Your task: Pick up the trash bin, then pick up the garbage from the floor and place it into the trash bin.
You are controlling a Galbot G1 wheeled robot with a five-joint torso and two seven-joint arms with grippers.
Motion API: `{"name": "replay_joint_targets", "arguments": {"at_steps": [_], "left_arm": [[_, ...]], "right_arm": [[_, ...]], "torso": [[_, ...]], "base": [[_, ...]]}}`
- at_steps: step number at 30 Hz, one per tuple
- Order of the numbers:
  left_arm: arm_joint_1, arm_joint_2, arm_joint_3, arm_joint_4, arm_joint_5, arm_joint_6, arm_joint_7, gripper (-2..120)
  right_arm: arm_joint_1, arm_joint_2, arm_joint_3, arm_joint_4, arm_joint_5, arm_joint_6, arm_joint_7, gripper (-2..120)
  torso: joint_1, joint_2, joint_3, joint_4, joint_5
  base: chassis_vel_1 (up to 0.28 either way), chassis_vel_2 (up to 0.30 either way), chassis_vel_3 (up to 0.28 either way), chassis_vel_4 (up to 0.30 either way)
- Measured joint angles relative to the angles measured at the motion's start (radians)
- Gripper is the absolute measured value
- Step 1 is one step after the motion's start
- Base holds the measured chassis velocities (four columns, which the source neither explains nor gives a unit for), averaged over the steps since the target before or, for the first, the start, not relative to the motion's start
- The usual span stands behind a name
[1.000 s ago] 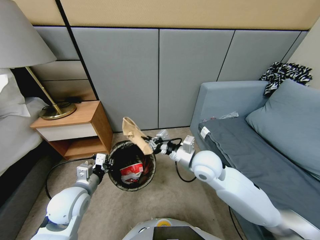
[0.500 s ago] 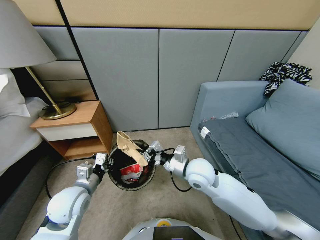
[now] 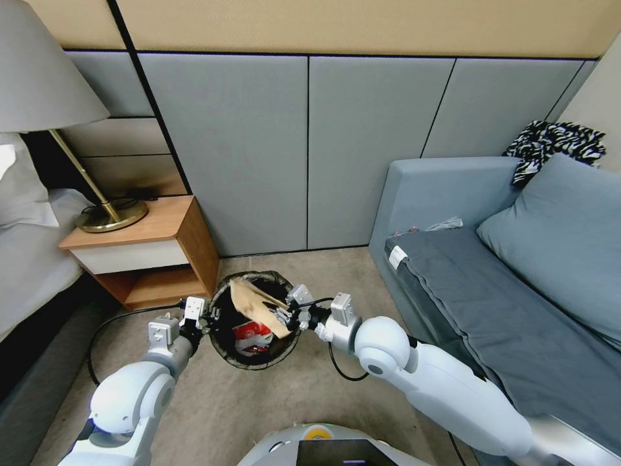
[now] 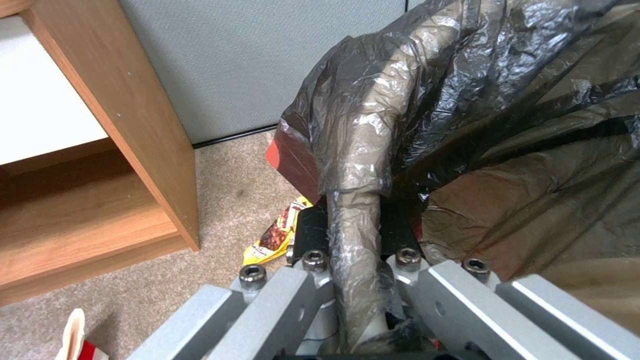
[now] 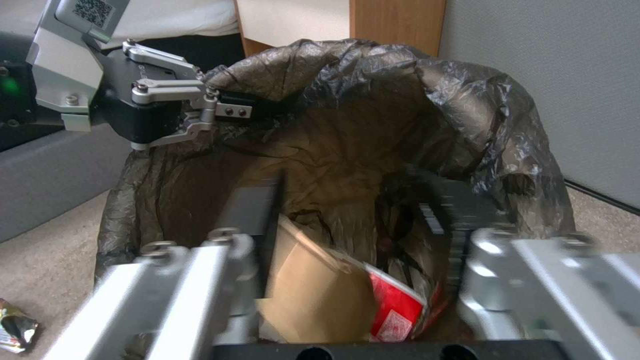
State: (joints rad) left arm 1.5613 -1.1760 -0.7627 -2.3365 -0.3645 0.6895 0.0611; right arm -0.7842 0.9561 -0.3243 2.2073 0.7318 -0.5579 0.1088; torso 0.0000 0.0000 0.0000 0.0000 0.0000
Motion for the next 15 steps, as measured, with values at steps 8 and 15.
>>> {"name": "replay_joint_targets", "arguments": {"at_steps": [8, 15], "left_arm": [[-0.004, 0.000, 0.000, 0.004, 0.000, 0.000, 0.001, 1], [-0.004, -0.001, 0.001, 0.005, 0.000, 0.000, 0.002, 1]], "right_arm": [[-0.002, 0.002, 0.003, 0.003, -0.001, 0.002, 0.006, 86], [-0.004, 0.004, 0.006, -0.002, -0.024, 0.015, 0.008, 100]], "torso": [[0.000, 0.000, 0.000, 0.0000, 0.0000], [0.000, 0.000, 0.000, 0.0000, 0.0000]], "base": [[0.000, 0.000, 0.000, 0.000], [0.000, 0.000, 0.000, 0.000]]}}
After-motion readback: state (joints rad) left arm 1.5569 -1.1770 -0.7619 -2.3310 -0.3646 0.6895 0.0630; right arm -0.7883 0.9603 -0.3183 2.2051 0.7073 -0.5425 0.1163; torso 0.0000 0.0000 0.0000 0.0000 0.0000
